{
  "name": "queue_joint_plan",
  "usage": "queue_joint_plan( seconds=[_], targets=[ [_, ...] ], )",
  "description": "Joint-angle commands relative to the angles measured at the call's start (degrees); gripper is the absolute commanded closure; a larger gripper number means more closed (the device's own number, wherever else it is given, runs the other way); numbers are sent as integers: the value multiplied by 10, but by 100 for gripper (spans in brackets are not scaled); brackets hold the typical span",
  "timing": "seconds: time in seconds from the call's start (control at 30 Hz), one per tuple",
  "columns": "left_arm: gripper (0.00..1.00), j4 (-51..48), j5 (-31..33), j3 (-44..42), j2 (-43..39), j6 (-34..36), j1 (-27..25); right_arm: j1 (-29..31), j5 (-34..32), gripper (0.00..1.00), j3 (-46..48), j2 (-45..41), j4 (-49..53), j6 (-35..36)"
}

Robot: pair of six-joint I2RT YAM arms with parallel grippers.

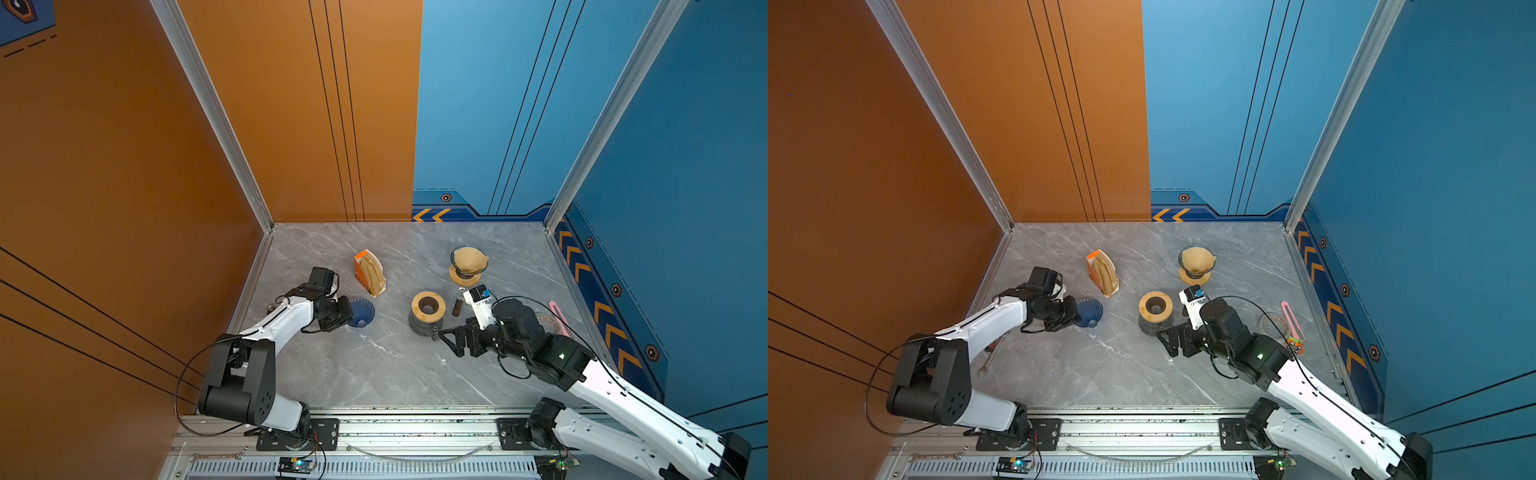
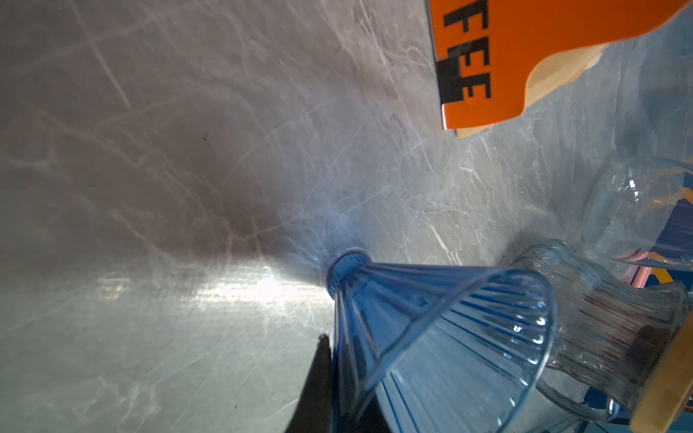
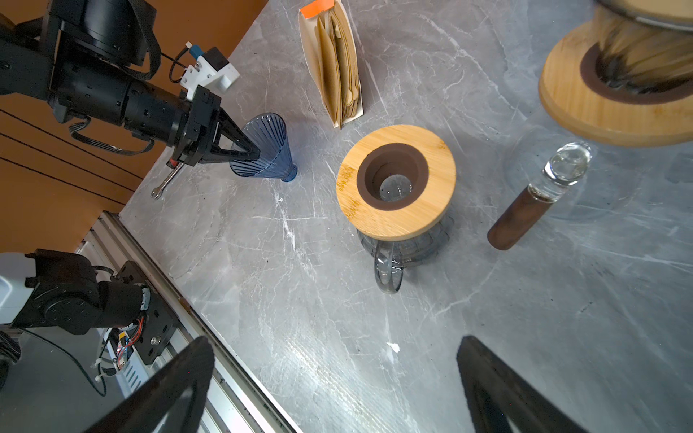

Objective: Place the coffee filter in the dripper
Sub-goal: 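Grasp the blue ribbed dripper rim with the left gripper, then lift and carry the blue dripper with the left gripper over the wooden ring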

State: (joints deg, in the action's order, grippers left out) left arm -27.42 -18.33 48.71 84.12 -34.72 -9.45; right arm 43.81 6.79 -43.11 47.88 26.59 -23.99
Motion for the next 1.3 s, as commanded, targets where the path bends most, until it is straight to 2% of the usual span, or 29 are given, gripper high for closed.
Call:
queue_joint_plan(
  seconds=[0.0, 0.4, 0.6, 1.27],
  targets=[
    [91, -8, 6, 8, -13, 7, -6, -2, -16, 0, 8, -10, 20, -4],
    [94, -84, 27, 70, -68, 6, -81, -2, -28, 0, 14, -14, 23, -5],
    [94, -110, 20, 146, -77, -2, -117, -8, -49, 0, 16, -37, 43, -4],
    [91, -192, -11, 370, 58, 14, -214, -32, -46, 0, 23, -58, 73, 2]
  ],
)
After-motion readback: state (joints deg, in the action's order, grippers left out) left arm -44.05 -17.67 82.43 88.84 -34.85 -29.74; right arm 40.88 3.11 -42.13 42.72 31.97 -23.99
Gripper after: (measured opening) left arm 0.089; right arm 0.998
